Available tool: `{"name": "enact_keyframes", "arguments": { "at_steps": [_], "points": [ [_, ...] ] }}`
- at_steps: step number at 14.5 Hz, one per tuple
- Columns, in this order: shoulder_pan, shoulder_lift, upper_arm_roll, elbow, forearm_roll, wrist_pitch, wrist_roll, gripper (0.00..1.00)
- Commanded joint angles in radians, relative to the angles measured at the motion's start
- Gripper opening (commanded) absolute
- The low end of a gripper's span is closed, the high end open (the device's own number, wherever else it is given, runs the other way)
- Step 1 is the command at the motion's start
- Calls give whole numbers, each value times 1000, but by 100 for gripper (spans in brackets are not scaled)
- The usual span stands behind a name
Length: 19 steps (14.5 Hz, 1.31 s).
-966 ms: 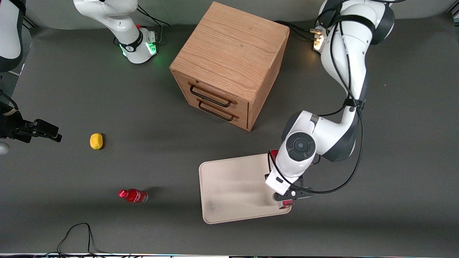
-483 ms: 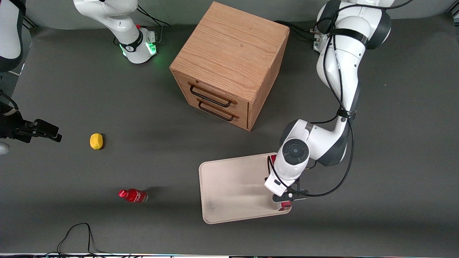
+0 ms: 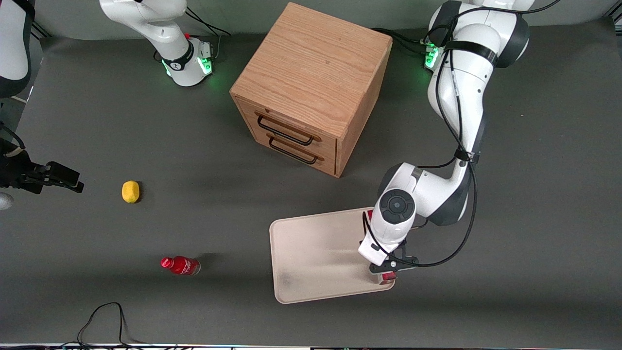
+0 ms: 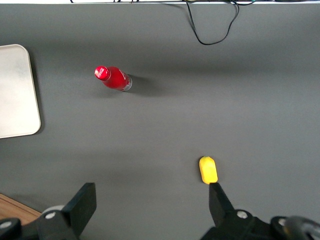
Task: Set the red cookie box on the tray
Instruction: 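Open the left gripper to release the box onto the tray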
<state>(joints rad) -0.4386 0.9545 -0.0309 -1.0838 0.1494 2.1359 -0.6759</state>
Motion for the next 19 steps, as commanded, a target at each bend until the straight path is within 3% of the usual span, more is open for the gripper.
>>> {"name": "enact_keyframes", "arguments": {
  "at_steps": [1,9,14,19],
  "points": [
    [-3,-14,5,-21,25,18,-24,100],
    [3,-55,3,-8,13,-7,-34,100],
    [53,-222,-3,15,13,-255,-15,100],
    [188,-453,-4,-2,-106,-511,310,100]
  ]
}}
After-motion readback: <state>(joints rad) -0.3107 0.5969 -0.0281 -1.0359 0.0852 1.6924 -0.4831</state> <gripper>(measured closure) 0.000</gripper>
